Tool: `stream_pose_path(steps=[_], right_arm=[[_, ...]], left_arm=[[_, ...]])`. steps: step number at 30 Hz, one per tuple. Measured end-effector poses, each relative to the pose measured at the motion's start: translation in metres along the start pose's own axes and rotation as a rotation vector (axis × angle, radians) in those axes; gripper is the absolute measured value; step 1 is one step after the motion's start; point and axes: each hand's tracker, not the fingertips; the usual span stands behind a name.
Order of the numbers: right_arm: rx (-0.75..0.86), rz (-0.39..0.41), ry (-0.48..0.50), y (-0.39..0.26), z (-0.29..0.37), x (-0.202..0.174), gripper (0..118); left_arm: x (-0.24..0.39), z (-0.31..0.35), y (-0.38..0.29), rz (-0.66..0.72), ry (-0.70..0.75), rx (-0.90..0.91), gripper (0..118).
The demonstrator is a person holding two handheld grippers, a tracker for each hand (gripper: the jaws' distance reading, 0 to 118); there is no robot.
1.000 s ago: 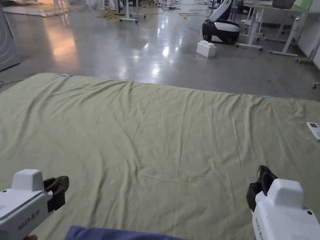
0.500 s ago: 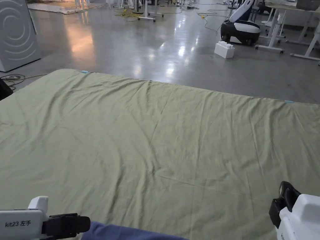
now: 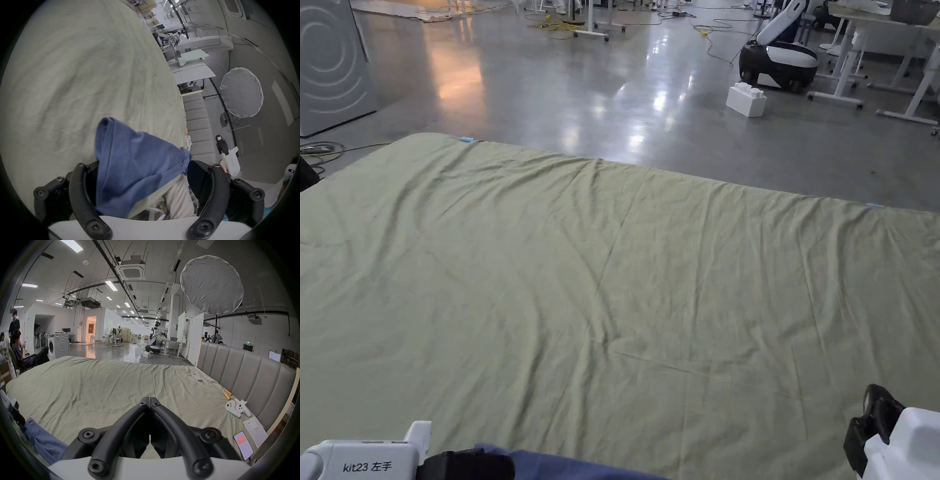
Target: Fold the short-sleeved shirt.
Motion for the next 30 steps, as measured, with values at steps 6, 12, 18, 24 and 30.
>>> stream_pose_path(steps=[6, 12, 18, 24, 30], right_arm=[[-0.014, 0.002, 0.001, -0.003, 0.000, -0.001, 1], [-0.021, 0.011, 0.001, -0.004, -0.001, 0.000, 1], [-0.025, 0.016, 0.001, -0.004, -0.003, 0.002, 1], [-0.022, 0.017, 0.007, -0.003, -0.005, 0.003, 1], [-0.019, 0.013, 0.021, -0.002, -0.007, 0.002, 1]], left_arm=[[0.008, -0.012, 0.002, -0.057, 0.124, -0.023, 23], [0.018, -0.015, -0.001, -0.086, 0.203, -0.027, 15], [0.068, -0.009, -0.005, -0.142, 0.244, -0.006, 13], [0.096, 0.027, 0.008, -0.208, 0.340, 0.030, 13], [0.111, 0.067, 0.015, -0.286, 0.575, 0.073, 13]])
